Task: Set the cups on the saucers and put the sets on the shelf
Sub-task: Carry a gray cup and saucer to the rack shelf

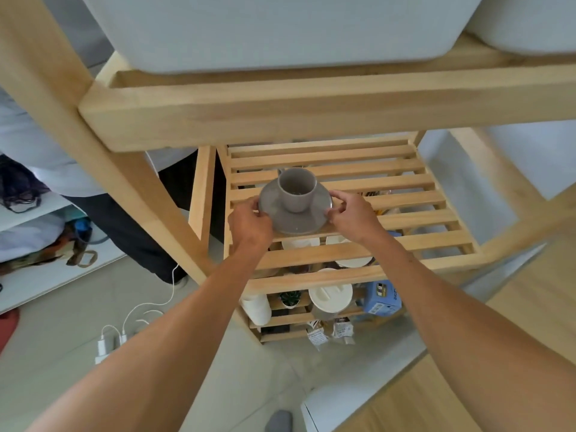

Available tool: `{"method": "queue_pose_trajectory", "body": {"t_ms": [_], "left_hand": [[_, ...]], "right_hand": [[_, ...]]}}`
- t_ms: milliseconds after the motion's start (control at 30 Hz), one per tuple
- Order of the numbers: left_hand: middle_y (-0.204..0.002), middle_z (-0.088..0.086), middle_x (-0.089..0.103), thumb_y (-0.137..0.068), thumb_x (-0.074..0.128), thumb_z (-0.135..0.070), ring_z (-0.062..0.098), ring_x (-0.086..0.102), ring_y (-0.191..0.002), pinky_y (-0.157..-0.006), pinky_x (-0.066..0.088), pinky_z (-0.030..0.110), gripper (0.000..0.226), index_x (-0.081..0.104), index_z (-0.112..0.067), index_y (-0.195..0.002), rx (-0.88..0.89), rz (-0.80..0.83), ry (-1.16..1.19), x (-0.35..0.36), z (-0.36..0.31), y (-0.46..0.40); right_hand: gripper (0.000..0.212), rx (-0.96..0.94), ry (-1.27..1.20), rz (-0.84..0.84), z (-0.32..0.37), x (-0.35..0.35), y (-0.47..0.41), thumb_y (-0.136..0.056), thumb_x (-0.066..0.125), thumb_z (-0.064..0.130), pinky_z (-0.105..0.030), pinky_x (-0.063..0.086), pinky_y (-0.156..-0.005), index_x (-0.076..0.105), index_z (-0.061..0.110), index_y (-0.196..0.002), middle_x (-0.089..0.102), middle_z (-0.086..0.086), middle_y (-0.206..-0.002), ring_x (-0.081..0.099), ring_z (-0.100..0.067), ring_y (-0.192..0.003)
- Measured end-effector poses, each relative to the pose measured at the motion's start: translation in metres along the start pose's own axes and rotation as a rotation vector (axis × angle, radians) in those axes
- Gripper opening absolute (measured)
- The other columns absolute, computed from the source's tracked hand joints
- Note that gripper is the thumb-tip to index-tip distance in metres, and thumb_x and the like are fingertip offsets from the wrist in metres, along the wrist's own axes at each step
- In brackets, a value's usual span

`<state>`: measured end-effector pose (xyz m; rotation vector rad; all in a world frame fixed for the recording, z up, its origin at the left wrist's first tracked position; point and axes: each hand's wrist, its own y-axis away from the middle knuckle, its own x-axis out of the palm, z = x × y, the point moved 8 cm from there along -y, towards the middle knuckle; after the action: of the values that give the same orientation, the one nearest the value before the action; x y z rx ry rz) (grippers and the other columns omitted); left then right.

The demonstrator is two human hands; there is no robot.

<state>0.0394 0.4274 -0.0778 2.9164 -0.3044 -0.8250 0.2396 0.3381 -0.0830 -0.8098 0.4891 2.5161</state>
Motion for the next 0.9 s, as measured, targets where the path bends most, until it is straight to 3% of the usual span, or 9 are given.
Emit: {"method": "queue_pose_trajectory", "body": {"t_ms": [100,267,433,567,767,900], "left_hand": [[-0.102,-0.002,0.061,-0.091,0.055,0.001,0.016,0.060,-0.095,-0.087,0.043,0.023,0.031,0.066,-0.013,-0.116,0.035,-0.008,-0.045,-0.003,-0.001,-0.005],[-0.114,0.005,0.064,-0.092,0.060,-0.010,0.019,0.061,-0.101,-0.091,0.050,0.031,0.027,0.062,-0.012,-0.119,0.140,0.006,-0.133,-0.005,0.001,-0.009],[-0.139,0.003,0.048,-0.087,0.068,-0.033,0.021,0.037,-0.131,-0.107,0.036,0.038,0.052,0.052,-0.014,-0.132,0.389,0.081,-0.372,0.003,-0.008,0.012],[-0.133,0.001,0.053,-0.081,0.071,-0.042,0.022,0.035,-0.125,-0.103,0.035,0.035,0.053,0.058,-0.014,-0.124,0.485,0.090,-0.532,0.008,-0.012,0.019],[-0.134,-0.001,0.054,-0.083,0.071,-0.039,0.021,0.034,-0.127,-0.102,0.038,0.037,0.047,0.060,-0.015,-0.122,0.438,0.038,-0.505,0.013,-0.010,-0.001],[-0.129,0.000,0.057,-0.085,0.069,-0.036,0.022,0.037,-0.126,-0.102,0.037,0.036,0.038,0.064,-0.014,-0.116,0.401,0.001,-0.509,0.015,-0.015,-0.023]], "right_hand": [[0.054,-0.016,0.034,-0.005,0.006,0.005,-0.010,-0.097,0.061,0.012,-0.019,0.041,-0.059,0.046,0.021,-0.149,0.064,0.004,-0.082,0.057,-0.007,-0.072],[0.050,-0.065,0.132,-0.072,0.013,0.009,-0.010,-0.097,0.058,0.016,-0.026,0.045,-0.072,0.049,0.023,-0.146,0.068,-0.010,-0.111,0.059,-0.019,-0.090],[0.057,-0.199,0.429,-0.114,0.012,0.011,0.009,-0.095,0.053,0.052,-0.040,0.042,-0.100,0.050,0.025,-0.145,0.054,-0.005,-0.135,0.045,-0.025,-0.126],[0.078,-0.259,0.590,-0.071,0.006,0.015,0.015,-0.082,0.053,0.074,-0.046,0.030,-0.107,0.047,0.029,-0.146,0.048,0.001,-0.147,0.033,-0.025,-0.134],[0.077,-0.313,0.617,-0.108,0.013,0.016,-0.004,-0.086,0.051,0.071,-0.045,0.027,-0.108,0.043,0.028,-0.149,0.045,0.003,-0.152,0.033,-0.025,-0.133],[0.066,-0.301,0.581,-0.105,0.025,0.023,-0.027,-0.091,0.054,0.060,-0.047,0.027,-0.109,0.045,0.026,-0.148,0.043,0.003,-0.155,0.033,-0.026,-0.136]]}}
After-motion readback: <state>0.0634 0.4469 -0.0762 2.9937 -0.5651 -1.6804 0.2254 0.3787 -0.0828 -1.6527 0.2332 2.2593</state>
